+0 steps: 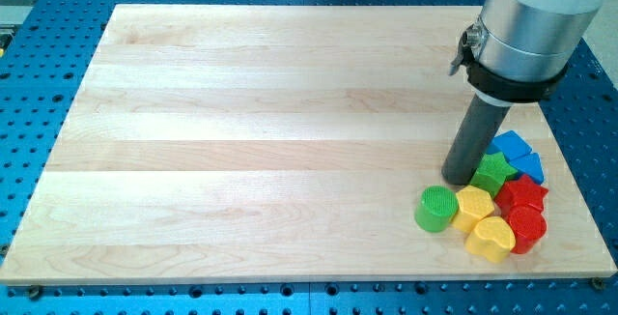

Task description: Separate the blue blocks from each other

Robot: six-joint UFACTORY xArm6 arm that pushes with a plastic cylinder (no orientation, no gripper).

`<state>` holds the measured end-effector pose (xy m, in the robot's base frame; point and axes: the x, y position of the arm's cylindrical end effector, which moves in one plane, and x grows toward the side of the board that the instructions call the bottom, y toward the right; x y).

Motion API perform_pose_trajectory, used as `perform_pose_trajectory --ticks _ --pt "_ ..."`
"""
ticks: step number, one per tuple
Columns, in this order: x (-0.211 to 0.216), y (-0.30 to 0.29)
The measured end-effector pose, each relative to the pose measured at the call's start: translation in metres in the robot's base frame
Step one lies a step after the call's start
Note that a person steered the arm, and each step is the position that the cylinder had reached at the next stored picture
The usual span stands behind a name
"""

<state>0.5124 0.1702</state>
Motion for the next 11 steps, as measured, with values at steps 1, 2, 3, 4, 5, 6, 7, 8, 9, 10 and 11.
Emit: perform_pose_trajectory --ticks 1,2,3,4,5,6,7,8,9,10,11 --pt "0.001 0.000" --pt "-0.008 -0.006" --pt "-0.074 -0.017" --pt "-0.097 0.066" --pt "-0.083 0.166" --pt "-0.028 0.171" --pt "0.012 0.134" --pt "0.015 0.098" --pt "0.002 0.053" --pt "-0.036 0.020" --pt "-0.083 0.035"
